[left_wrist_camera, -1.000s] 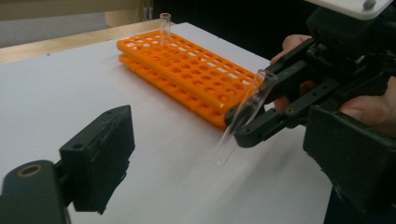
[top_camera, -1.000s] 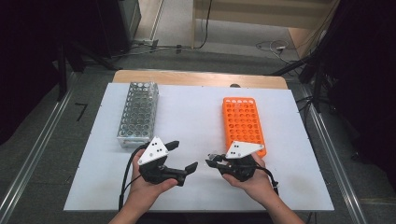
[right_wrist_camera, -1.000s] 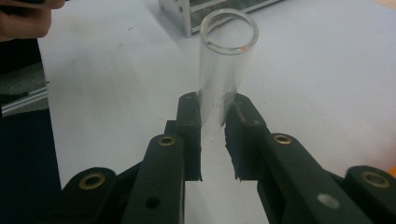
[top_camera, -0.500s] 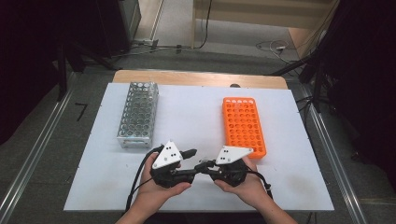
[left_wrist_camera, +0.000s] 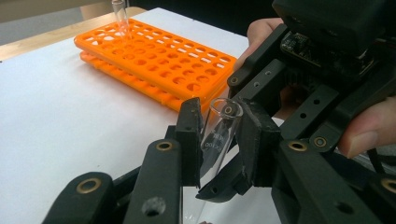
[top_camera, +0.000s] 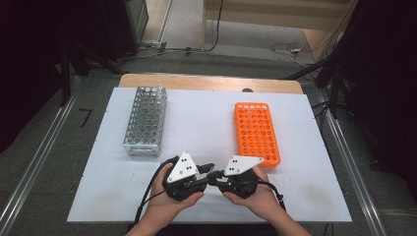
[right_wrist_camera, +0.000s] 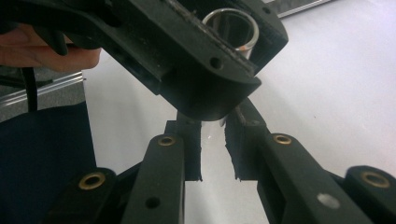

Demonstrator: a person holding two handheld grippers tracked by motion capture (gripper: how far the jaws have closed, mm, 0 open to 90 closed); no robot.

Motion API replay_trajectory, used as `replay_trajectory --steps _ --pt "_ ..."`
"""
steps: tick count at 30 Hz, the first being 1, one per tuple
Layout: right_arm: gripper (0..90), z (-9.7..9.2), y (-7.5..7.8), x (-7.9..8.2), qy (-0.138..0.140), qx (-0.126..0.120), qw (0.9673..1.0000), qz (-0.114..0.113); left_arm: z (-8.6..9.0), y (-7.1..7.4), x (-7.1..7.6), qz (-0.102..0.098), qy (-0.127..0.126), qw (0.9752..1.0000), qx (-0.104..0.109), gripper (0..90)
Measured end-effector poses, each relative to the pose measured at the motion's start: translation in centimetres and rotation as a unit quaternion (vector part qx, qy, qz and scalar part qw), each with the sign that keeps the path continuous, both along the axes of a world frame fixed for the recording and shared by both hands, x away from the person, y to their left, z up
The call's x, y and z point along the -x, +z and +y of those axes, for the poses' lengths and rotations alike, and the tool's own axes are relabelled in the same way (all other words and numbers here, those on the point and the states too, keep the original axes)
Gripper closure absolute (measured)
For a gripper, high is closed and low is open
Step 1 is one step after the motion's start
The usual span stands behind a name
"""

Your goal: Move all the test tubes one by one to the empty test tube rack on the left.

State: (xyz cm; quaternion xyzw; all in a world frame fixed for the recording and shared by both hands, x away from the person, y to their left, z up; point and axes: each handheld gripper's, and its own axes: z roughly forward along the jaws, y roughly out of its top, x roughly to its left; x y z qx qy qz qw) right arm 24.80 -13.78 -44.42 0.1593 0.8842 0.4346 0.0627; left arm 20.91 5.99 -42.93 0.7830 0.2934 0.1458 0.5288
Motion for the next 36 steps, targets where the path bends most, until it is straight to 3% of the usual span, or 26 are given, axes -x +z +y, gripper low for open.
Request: replay_trajectory --steps 13,19,23,28,36 --pt "74.1 0.0 -0.1 -0.1 -0.001 -0.001 1.0 0.004 0.1 0.1 0.1 -0.015 0.011 0.9996 -0.02 74.7" --pt "72.3 -0.1 -0.1 -0.1 -0.001 -0.004 1.0 0.004 0.6 0.1 -0.2 -0.007 0.013 0.9999 -0.006 75.3" --pt "60.3 -0.4 0.0 -0.1 -0.003 -0.009 0.9999 0.006 1.0 0.2 -0.3 -0.007 0.02 0.9998 -0.003 75.3" --pt "33.2 -1.5 0.3 -0.3 -0.018 -0.021 0.9996 0.006 1.6 0.4 -0.6 -0.006 0.028 0.9996 0.001 75.3" --pt "7.0 -4.2 0.6 -0.8 -0.047 -0.046 0.9978 0.002 2.9 0.7 -1.2 -0.002 0.041 0.9991 0.01 75.3"
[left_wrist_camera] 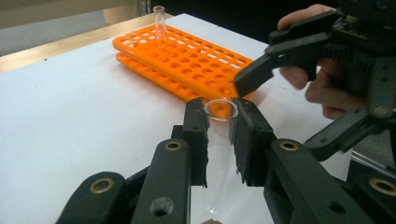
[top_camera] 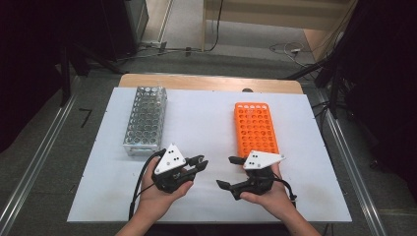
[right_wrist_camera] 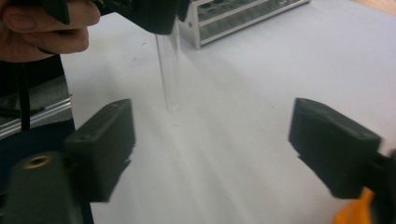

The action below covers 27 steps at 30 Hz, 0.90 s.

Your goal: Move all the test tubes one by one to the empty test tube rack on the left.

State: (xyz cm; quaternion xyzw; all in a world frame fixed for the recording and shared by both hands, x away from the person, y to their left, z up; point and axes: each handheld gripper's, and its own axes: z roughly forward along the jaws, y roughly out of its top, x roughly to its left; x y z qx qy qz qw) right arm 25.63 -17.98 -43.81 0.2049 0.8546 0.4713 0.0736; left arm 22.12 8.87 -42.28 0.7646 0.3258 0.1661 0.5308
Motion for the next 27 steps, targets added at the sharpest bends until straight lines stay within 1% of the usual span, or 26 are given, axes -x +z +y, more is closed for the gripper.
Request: replay_trajectory --steps 1,2,3,6,11,14,16,20,23,27 --pt "4.7 -0.3 0.0 0.0 -0.006 0.001 1.0 0.0 0.2 0.1 -0.1 0.0 0.002 1.0 -0.002 75.3" --pt "0.7 -0.7 0.0 -0.1 -0.008 0.0 1.0 0.0 0.3 0.1 -0.1 0.0 0.004 1.0 0.001 75.3" --pt "0.0 -1.0 0.0 -0.1 -0.012 -0.004 0.9999 0.003 0.5 0.2 -0.2 -0.001 0.005 1.0 0.0 75.3" --pt "0.0 -2.2 0.1 -0.3 -0.022 -0.013 0.9997 0.006 0.9 0.5 -0.5 -0.002 0.011 0.9999 0.002 75.3" --pt "0.0 -3.8 0.3 -0.3 -0.046 -0.02 0.9988 0.003 1.6 1.2 -1.0 -0.007 0.019 0.9998 -0.003 75.3" --pt "0.0 -4.8 0.4 -0.3 -0.056 -0.02 0.9983 -0.001 2.1 1.6 -1.3 -0.01 0.026 0.9996 -0.005 75.3" --pt "0.0 -5.4 0.3 -0.3 -0.064 -0.02 0.9978 -0.003 2.4 1.8 -1.6 -0.009 0.03 0.9995 -0.002 75.3" --pt "0.0 -6.7 0.2 -0.2 -0.078 -0.02 0.9968 -0.002 3.0 2.1 -2.2 -0.01 0.038 0.9992 -0.002 75.3" --pt "0.0 -7.7 0.0 -0.2 -0.085 -0.018 0.9962 -0.004 3.6 2.4 -2.8 -0.011 0.046 0.9989 0.003 75.3" --pt "0.0 -8.9 -0.2 0.0 -0.097 -0.017 0.9951 0.001 4.3 2.9 -3.7 -0.013 0.059 0.9982 0.005 75.3"
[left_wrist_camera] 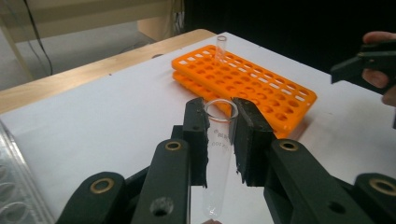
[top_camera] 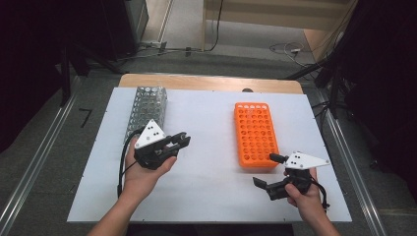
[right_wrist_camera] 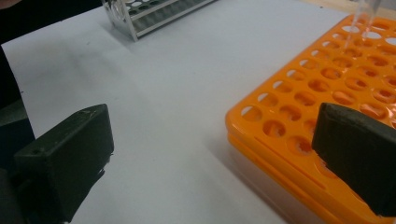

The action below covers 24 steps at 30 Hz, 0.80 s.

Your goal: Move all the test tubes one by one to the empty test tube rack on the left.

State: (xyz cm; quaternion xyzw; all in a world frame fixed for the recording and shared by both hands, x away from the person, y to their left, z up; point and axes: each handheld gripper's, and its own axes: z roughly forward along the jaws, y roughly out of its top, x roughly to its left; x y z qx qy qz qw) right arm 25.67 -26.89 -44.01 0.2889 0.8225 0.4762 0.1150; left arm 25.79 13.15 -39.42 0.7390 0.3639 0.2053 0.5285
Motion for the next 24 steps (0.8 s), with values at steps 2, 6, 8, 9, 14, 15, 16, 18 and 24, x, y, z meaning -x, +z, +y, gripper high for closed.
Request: replay_trajectory --steps 2,6,8,9,14,15,16,18,24 --pt "0.0 -0.5 -0.1 0.0 -0.002 0.003 1.0 0.002 0.4 0.1 -0.5 -0.001 0.007 1.0 -0.001 75.3" --pt "0.0 -1.4 -0.5 0.1 -0.011 0.004 0.9999 0.008 1.0 0.3 -1.5 -0.001 0.019 0.9998 -0.004 75.3" --pt "0.0 -1.8 -0.6 0.1 -0.014 0.005 0.9999 0.007 1.3 0.4 -2.0 0.0 0.026 0.9997 -0.004 75.3" --pt "0.0 -2.0 -0.7 0.2 -0.016 0.005 0.9998 0.008 1.4 0.4 -2.3 -0.001 0.028 0.9996 -0.004 75.3" --pt "0.0 -2.8 -1.0 0.3 -0.023 0.008 0.9997 0.009 2.2 0.3 -3.6 0.0 0.044 0.999 -0.005 75.3" --pt "0.0 -3.0 -1.2 0.2 -0.023 0.008 0.9997 0.01 2.4 0.3 -3.9 0.002 0.047 0.9989 -0.003 75.3" --pt "0.0 -3.2 -1.2 0.2 -0.025 0.009 0.9996 0.012 2.6 0.2 -4.2 0.004 0.05 0.9987 0.0 75.3" --pt "0.0 -3.5 -1.4 0.0 -0.028 0.007 0.9995 0.014 3.0 0.2 -4.7 0.005 0.056 0.9984 0.003 75.3" --pt "0.0 -3.8 -1.4 -0.1 -0.031 0.004 0.9994 0.015 4.2 0.3 -6.2 0.01 0.08 0.9967 0.011 75.3"
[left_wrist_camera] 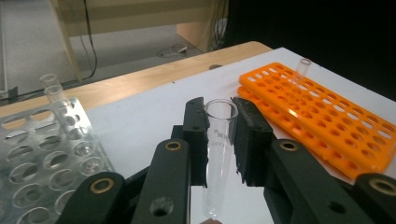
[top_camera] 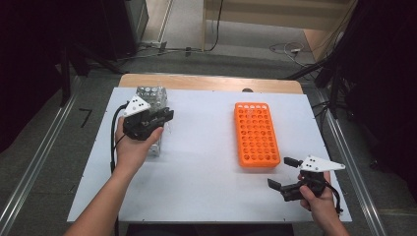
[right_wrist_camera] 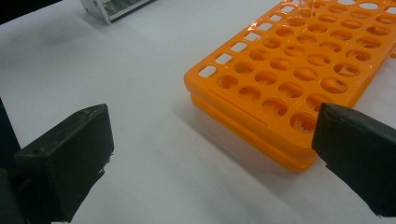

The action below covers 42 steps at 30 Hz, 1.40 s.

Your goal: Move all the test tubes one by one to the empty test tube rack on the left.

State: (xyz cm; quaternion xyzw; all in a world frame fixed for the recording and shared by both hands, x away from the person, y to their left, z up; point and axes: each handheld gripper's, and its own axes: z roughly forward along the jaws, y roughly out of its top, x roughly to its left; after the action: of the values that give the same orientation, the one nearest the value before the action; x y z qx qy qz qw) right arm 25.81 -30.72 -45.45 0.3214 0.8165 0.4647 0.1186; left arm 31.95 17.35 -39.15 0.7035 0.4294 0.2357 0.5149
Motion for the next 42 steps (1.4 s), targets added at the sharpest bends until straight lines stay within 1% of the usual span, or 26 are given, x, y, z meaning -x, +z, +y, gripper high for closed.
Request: replay_trajectory --steps 3,10,14,18,23,30,34,39,42 --pt "0.0 -0.1 0.0 0.0 0.001 -0.001 1.0 -0.002 0.4 0.1 -0.7 0.0 0.01 1.0 0.001 75.3" --pt "0.0 -0.1 -0.1 0.0 -0.001 0.0 1.0 0.0 1.1 0.5 -2.4 -0.006 0.028 0.9996 -0.006 75.3" --pt "0.0 -0.1 -0.1 -0.1 -0.001 0.0 1.0 0.0 1.4 0.6 -3.5 -0.006 0.042 0.9991 -0.004 75.3" --pt "0.0 -0.1 0.0 -0.1 -0.003 -0.001 1.0 0.0 1.8 0.6 -4.7 -0.003 0.057 0.9983 -0.007 75.3" --pt "0.0 -0.2 -0.1 -0.1 -0.003 -0.002 1.0 0.0 2.3 0.7 -6.0 -0.002 0.075 0.997 -0.016 75.3" --pt "0.0 -0.2 -0.1 -0.1 -0.004 -0.003 1.0 0.001 3.3 0.9 -7.3 -0.005 0.103 0.9945 -0.016 75.3" --pt "0.0 -0.2 -0.1 -0.1 -0.006 -0.002 1.0 0.001 3.4 0.6 -8.0 -0.002 0.113 0.9934 -0.02 75.3" --pt "0.0 -0.2 -0.2 -0.1 -0.005 -0.003 1.0 0.0 3.2 0.0 -8.6 0.001 0.119 0.9927 -0.02 75.2" --pt "0.0 -0.1 -0.2 -0.1 -0.005 0.0 1.0 0.0 3.1 -0.4 -8.9 0.004 0.122 0.9922 -0.027 75.2"
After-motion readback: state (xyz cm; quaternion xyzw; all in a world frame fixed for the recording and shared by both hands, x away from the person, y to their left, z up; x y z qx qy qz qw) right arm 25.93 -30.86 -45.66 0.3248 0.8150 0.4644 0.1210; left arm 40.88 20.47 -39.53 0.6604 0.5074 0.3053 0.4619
